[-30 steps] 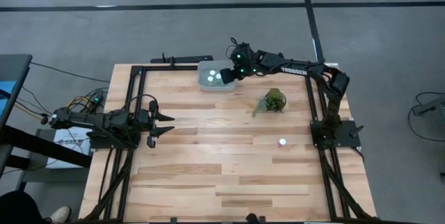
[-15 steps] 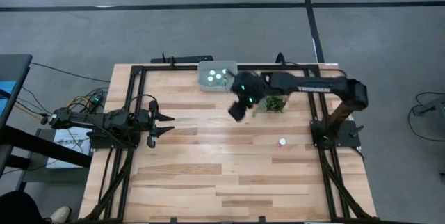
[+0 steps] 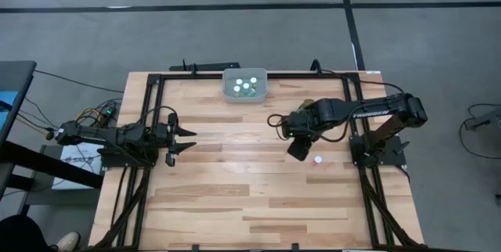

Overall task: Pick and place pill bottles into a basket
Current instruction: Put the pink medicine bottle in the gray bin

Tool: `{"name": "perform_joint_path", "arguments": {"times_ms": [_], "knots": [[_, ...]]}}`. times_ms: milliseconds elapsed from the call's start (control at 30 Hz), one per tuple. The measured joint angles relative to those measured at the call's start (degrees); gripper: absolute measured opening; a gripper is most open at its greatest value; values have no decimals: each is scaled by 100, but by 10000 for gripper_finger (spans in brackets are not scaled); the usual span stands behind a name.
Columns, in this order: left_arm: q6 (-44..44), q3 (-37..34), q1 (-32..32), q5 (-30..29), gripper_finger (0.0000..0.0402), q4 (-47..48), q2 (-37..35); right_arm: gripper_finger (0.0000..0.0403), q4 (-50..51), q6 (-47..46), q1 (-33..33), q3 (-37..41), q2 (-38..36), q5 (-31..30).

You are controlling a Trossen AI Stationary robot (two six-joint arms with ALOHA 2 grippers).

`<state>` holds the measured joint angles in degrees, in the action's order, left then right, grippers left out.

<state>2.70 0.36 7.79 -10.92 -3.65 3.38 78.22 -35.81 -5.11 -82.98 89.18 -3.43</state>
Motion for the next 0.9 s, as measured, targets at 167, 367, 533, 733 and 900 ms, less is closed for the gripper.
{"name": "perform_joint_path", "arguments": {"times_ms": [167, 367, 533, 733, 900], "knots": [[0, 2, 1, 0, 146, -1, 0, 127, 475, -185, -164, 2, 133, -115], [0, 1, 0, 0, 146, 1, 0, 158, 596, -280, -414, 69, 287, -98], [0, 0, 0, 0, 146, 1, 0, 203, 753, -811, -518, 559, 263, 139], [2, 1, 2, -1, 146, 1, 0, 242, 114, -1171, -837, 1256, 217, 533], [2, 2, 1, 0, 146, 1, 0, 244, -424, -1369, -1073, 1584, 189, 611]]}}
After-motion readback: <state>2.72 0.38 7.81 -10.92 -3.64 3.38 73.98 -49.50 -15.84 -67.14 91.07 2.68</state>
